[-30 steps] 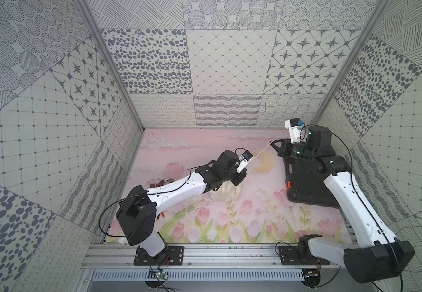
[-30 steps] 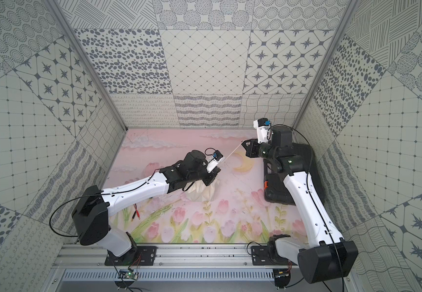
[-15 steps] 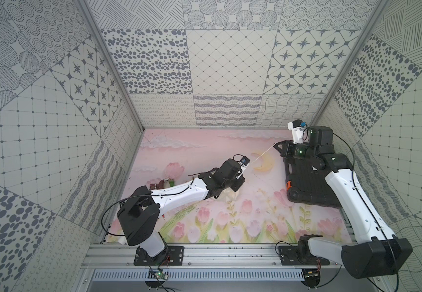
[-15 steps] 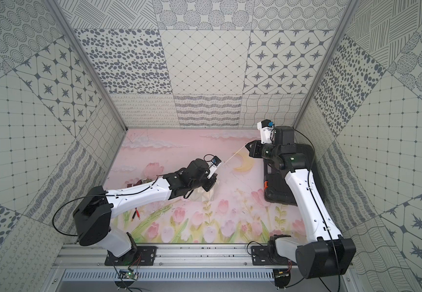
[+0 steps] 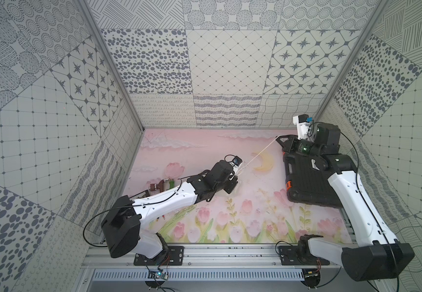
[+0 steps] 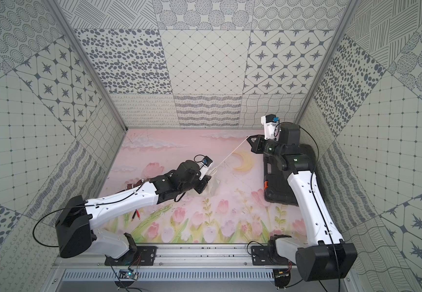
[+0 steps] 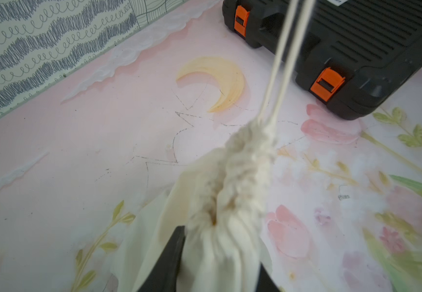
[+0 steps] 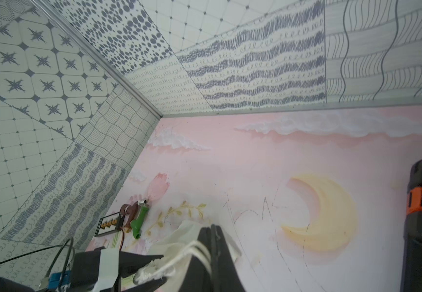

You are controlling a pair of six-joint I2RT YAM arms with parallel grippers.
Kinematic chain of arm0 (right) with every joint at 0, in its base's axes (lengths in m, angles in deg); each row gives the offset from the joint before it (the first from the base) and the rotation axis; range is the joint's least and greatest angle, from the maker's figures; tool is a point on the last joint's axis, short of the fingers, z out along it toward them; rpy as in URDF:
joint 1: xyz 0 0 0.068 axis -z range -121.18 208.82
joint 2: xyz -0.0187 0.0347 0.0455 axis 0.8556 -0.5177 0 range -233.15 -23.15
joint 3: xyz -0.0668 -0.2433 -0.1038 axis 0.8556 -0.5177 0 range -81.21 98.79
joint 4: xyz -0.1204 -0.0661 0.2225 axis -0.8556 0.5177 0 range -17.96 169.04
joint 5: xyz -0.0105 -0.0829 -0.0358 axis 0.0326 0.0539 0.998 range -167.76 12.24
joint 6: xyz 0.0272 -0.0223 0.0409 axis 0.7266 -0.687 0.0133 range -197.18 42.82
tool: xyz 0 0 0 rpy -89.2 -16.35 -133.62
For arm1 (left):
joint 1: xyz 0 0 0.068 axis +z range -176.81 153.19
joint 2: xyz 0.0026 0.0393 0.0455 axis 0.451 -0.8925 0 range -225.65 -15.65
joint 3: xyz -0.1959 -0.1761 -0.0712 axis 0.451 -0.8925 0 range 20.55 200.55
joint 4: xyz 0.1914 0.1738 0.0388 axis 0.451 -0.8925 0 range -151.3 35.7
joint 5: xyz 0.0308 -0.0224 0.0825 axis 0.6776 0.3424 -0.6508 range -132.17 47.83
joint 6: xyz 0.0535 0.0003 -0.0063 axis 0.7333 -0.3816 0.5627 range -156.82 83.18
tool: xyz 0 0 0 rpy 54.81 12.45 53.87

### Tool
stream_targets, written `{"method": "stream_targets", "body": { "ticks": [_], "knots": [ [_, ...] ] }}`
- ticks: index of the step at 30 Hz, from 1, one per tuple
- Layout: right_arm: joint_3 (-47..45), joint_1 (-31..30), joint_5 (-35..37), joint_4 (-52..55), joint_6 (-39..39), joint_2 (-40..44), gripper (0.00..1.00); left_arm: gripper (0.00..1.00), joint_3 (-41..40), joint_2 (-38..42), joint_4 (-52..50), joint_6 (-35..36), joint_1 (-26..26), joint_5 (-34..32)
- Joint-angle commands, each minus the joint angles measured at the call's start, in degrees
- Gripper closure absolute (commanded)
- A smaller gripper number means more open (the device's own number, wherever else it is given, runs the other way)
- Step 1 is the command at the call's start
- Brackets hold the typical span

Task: Close the soil bag
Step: Frap the soil bag at the center of the board.

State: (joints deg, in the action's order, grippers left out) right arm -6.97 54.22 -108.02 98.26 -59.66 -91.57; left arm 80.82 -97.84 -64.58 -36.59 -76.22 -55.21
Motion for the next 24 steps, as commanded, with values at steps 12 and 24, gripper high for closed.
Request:
{"method": "stream_targets", "body": {
  "ticks": [12, 24],
  "knots": [
    [-3.4, -4.8, -1.7, -13.7, -0.3, 7.2, 1.0, 0.35, 16.3, -3.0, -2.1, 9.8, 3.6, 24.4],
    [-5.7, -5.5, -2.7, -13.8, -1.1, 8.5, 1.0, 0.37, 26.2, -14.0, 1.3, 4.2, 5.8, 45.5]
  ]
}}
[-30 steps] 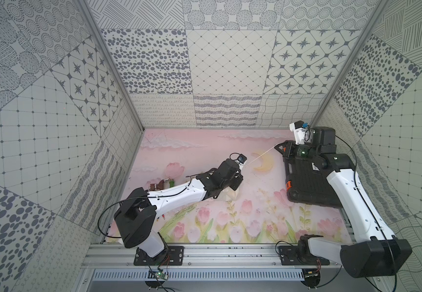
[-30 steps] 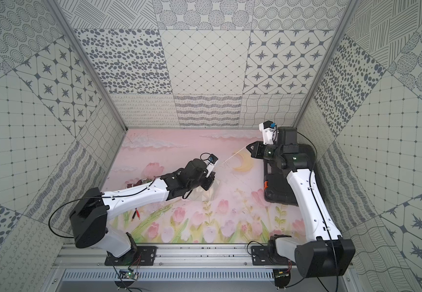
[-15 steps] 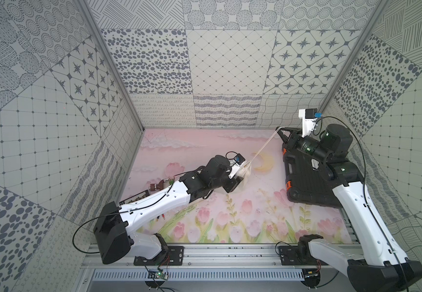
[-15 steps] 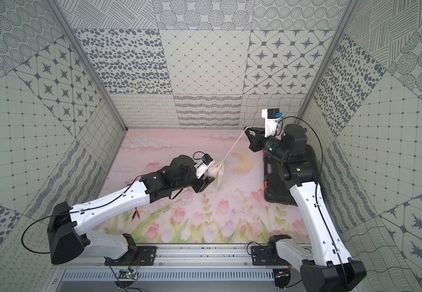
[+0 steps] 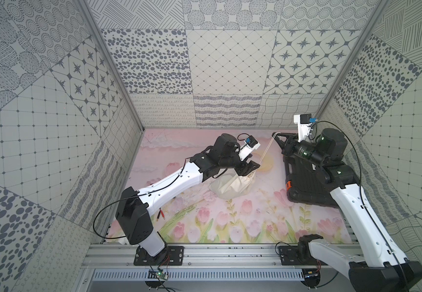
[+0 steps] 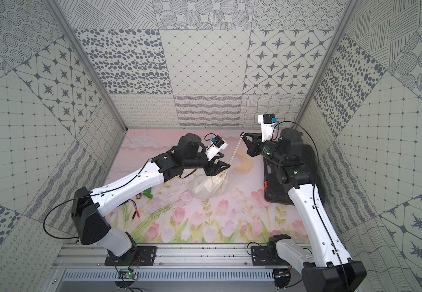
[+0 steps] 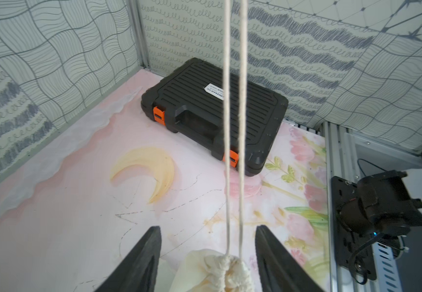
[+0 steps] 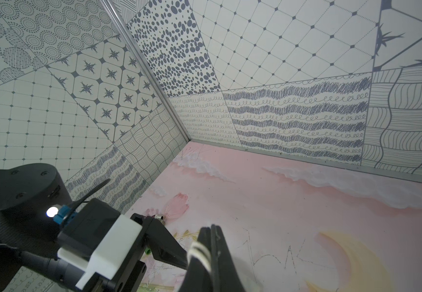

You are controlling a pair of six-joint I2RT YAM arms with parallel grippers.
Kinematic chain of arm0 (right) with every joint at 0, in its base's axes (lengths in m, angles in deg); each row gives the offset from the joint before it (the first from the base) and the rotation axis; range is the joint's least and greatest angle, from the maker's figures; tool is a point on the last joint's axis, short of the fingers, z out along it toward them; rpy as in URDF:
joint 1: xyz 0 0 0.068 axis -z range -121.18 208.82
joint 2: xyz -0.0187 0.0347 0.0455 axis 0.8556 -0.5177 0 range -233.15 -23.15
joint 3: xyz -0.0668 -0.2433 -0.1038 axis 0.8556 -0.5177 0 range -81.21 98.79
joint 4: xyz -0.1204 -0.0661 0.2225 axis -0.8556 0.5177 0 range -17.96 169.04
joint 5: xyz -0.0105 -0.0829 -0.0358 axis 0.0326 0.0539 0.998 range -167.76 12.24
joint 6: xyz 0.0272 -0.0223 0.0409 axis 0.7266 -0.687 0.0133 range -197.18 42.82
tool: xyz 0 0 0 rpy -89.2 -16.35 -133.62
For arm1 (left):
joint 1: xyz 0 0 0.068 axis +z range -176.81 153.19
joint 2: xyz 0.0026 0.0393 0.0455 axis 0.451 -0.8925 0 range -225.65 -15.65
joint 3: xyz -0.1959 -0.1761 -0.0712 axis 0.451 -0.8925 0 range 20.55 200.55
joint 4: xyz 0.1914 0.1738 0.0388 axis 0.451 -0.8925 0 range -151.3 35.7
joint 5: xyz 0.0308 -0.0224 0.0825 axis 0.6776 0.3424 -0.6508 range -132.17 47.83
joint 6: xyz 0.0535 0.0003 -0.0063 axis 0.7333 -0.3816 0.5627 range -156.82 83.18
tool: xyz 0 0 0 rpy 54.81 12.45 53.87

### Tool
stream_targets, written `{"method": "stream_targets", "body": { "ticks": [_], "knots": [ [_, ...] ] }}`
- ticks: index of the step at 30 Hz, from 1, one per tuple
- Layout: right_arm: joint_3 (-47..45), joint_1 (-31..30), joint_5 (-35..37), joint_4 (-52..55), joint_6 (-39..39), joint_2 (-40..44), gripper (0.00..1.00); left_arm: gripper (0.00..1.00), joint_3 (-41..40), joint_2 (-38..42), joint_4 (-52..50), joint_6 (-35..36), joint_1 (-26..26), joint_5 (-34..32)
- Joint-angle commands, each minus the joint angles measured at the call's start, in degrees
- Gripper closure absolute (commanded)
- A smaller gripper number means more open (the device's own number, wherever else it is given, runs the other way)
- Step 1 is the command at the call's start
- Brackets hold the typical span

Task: Close the soil bag
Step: Frap the soil bag at the center of the board.

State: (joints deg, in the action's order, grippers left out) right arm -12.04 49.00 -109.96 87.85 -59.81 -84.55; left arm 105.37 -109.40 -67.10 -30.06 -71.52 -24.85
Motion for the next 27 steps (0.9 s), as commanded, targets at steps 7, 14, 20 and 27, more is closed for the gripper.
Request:
{"method": "stream_targets", "body": {
  "ticks": [7, 14, 20, 27],
  "knots": [
    [-0.9, -0.7, -0.7, -3.3, -1.0, 1.5, 1.0, 0.49, 3.6, -6.3, 5.1, -5.3, 1.1, 16.9],
    [-1.3, -0.8, 0.1, -3.3, -1.5, 1.7, 1.0, 0.92, 5.4, -9.2, 4.2, -6.9, 1.1, 17.1],
    [1.4, -0.2, 2.1, -3.0, -2.4, 1.0, 1.0, 1.0, -2.1, -7.9, 2.0, -7.2, 0.4, 15.1],
    [5.9, 0.6, 4.3, -3.0, -2.0, -1.6, 1.0, 0.96, -12.1, -6.0, -3.7, -4.5, -2.5, 4.9]
  ]
}}
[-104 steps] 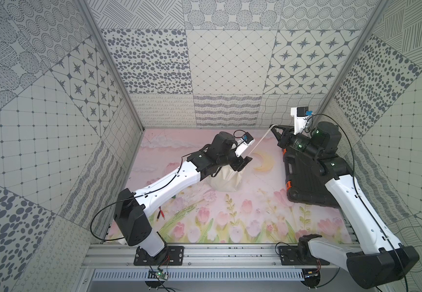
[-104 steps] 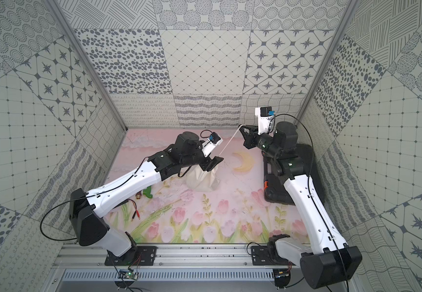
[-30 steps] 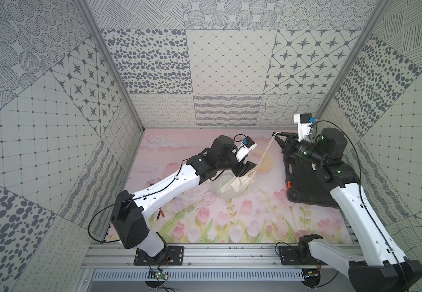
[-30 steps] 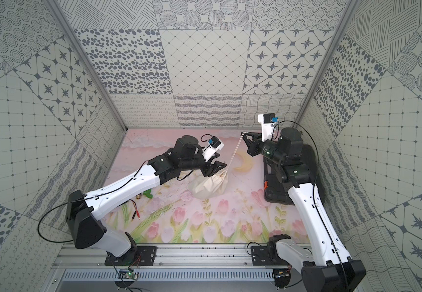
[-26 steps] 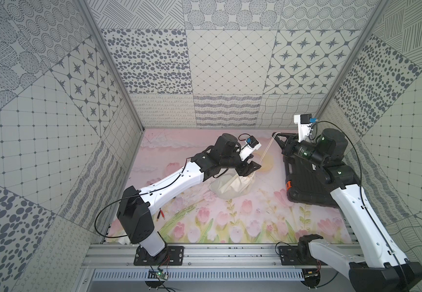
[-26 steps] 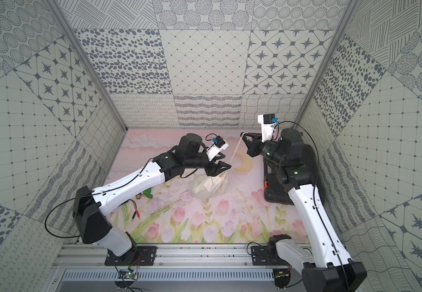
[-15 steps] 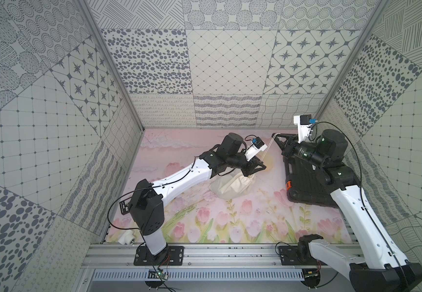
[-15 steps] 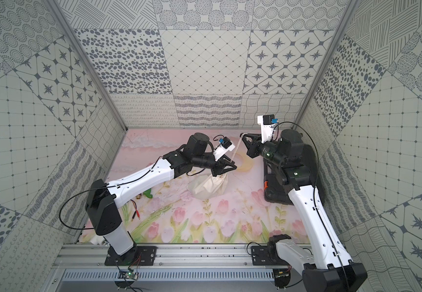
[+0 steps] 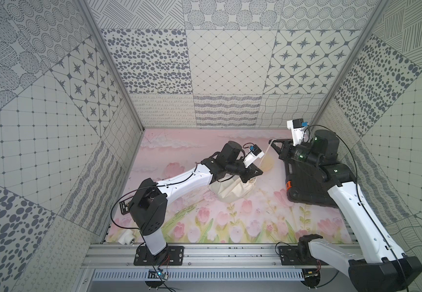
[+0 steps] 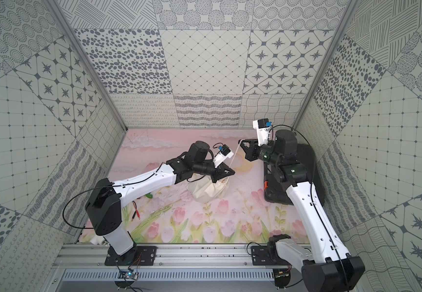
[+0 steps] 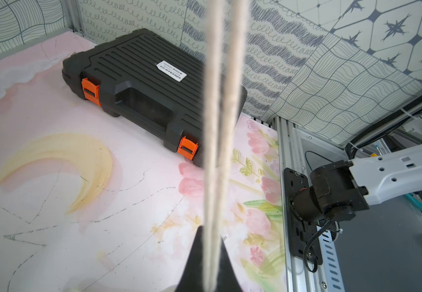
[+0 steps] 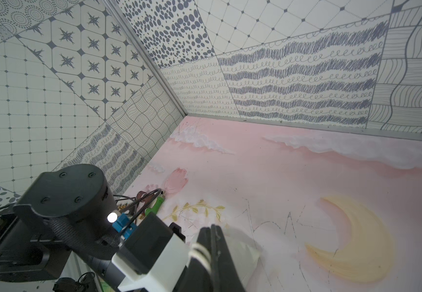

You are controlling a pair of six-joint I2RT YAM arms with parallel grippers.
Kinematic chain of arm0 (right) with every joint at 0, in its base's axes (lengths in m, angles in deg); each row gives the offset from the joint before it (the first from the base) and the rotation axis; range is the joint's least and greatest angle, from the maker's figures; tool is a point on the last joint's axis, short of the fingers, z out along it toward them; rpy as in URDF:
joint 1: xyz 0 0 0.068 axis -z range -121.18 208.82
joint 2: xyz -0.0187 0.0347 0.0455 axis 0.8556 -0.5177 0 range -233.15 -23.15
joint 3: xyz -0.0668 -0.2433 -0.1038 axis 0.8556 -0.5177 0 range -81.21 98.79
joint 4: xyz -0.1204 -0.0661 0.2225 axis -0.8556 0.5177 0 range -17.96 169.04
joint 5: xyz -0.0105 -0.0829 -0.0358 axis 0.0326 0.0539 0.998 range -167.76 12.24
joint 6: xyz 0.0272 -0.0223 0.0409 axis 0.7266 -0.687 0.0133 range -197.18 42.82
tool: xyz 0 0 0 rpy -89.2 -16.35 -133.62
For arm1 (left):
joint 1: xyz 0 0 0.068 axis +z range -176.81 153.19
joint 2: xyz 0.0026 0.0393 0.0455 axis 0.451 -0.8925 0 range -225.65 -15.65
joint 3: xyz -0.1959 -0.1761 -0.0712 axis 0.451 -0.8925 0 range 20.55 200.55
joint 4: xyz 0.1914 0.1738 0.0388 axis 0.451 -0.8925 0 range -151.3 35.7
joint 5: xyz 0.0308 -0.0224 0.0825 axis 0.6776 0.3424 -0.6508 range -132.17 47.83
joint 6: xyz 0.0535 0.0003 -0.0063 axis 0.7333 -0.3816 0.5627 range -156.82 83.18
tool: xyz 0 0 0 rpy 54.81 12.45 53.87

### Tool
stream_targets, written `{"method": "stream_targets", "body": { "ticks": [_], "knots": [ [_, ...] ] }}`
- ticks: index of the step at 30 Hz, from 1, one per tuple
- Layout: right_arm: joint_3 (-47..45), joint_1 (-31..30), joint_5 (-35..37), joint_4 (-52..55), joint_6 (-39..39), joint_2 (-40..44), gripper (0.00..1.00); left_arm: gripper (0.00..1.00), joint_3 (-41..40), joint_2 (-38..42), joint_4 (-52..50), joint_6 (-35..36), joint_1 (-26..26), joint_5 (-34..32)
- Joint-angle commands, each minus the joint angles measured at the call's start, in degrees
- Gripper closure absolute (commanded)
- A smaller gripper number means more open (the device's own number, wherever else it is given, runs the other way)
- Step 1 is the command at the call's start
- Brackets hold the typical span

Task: Close the soil bag
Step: Frap the soil bag at the center of the board.

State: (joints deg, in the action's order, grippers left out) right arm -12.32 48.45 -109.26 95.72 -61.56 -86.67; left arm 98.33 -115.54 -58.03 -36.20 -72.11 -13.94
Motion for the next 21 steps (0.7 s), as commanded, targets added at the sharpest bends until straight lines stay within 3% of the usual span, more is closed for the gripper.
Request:
{"method": "stream_targets", "body": {
  "ticks": [1, 14, 16, 18, 21],
  "knots": [
    [6.5, 1.3, 3.9, -10.9, -0.3, 0.3, 1.0, 0.96, -5.8, 0.1, -13.4, 1.7, -2.4, -7.2],
    [10.1, 2.1, 7.3, -10.9, 0.6, -0.6, 1.0, 0.92, -6.5, -4.2, -16.6, 1.6, -6.0, -12.4],
    [10.5, 2.4, 7.3, -10.9, 0.7, -0.5, 1.0, 0.93, -6.2, -4.5, -17.0, 1.8, -6.3, -13.1],
    [10.6, 2.9, 7.6, -10.9, 0.8, -0.4, 1.0, 1.0, -6.2, -4.5, -17.1, 1.9, -6.3, -13.9],
    [10.6, 4.3, 7.4, -11.0, 1.1, -0.1, 1.0, 1.0, -6.4, -4.4, -18.3, 2.0, -6.3, -15.0]
  ]
}}
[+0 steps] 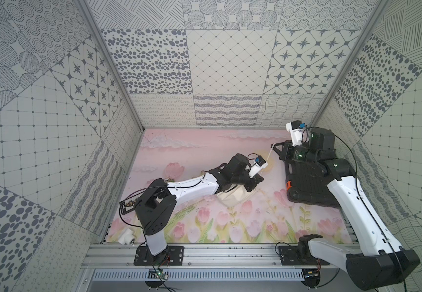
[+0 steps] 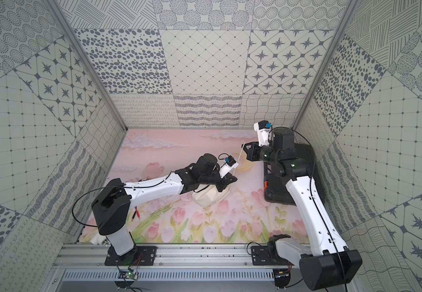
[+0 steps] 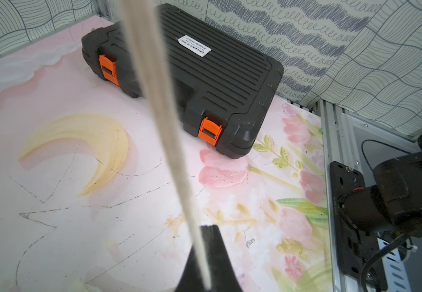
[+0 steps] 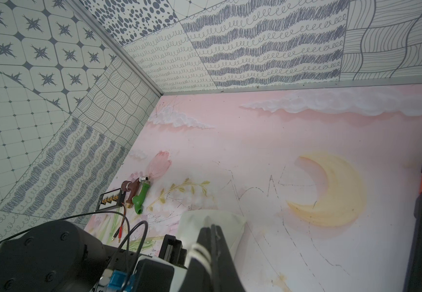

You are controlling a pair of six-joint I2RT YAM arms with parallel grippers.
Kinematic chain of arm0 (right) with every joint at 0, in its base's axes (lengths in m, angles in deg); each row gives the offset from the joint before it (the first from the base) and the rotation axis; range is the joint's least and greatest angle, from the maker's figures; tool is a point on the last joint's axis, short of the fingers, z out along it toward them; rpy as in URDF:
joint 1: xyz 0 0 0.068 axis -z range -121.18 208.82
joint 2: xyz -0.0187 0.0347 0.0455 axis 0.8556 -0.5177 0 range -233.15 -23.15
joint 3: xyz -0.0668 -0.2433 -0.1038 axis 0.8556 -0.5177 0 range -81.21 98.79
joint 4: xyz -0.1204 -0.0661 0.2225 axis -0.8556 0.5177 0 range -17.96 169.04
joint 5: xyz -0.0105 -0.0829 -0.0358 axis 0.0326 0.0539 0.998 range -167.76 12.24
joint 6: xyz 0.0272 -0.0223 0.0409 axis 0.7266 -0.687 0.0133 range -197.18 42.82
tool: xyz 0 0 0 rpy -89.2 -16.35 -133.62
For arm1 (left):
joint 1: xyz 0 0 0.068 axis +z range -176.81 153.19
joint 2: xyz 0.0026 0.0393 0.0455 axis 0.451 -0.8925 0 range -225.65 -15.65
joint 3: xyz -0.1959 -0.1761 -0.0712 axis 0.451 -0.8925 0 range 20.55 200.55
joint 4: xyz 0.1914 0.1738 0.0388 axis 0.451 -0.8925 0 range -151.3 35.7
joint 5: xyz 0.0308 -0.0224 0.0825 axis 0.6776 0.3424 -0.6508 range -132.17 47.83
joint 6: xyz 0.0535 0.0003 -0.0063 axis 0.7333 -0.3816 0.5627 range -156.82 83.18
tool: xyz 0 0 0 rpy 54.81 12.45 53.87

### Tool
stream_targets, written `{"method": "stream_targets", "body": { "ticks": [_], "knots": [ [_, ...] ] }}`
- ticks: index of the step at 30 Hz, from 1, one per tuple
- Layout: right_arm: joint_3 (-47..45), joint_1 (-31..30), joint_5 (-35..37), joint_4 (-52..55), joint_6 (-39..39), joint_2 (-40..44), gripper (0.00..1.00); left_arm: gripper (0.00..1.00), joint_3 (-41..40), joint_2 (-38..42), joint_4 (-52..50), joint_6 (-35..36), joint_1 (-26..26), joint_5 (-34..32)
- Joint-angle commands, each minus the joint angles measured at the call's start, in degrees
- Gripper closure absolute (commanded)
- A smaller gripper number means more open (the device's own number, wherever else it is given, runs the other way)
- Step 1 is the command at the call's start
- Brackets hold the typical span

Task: Close the soil bag
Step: Frap the soil bag at the center of the board.

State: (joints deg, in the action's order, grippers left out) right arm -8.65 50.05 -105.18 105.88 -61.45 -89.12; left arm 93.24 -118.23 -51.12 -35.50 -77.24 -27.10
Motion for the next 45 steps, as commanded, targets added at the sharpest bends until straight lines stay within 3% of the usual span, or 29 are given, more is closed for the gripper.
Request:
{"method": "stream_targets", "body": {
  "ticks": [1, 8, 16, 45],
  "knots": [
    [6.9, 3.3, 3.0, -21.1, 1.2, 2.4, 1.0, 1.0, -1.4, -1.8, -25.6, 1.3, -1.2, -1.9],
    [10.5, 8.6, 1.8, -21.1, 3.1, 1.6, 1.0, 1.0, -1.3, -2.8, -35.1, 0.1, -1.4, -4.8],
    [15.9, 10.0, 3.8, -21.1, 4.7, -1.7, 1.0, 1.0, -6.6, -1.2, -42.4, -2.8, -2.0, -9.9],
    [15.4, 14.7, 3.6, -22.5, 7.2, -2.8, 1.0, 0.84, -7.9, -2.6, -52.8, -7.0, -2.2, -17.1]
  ]
}}
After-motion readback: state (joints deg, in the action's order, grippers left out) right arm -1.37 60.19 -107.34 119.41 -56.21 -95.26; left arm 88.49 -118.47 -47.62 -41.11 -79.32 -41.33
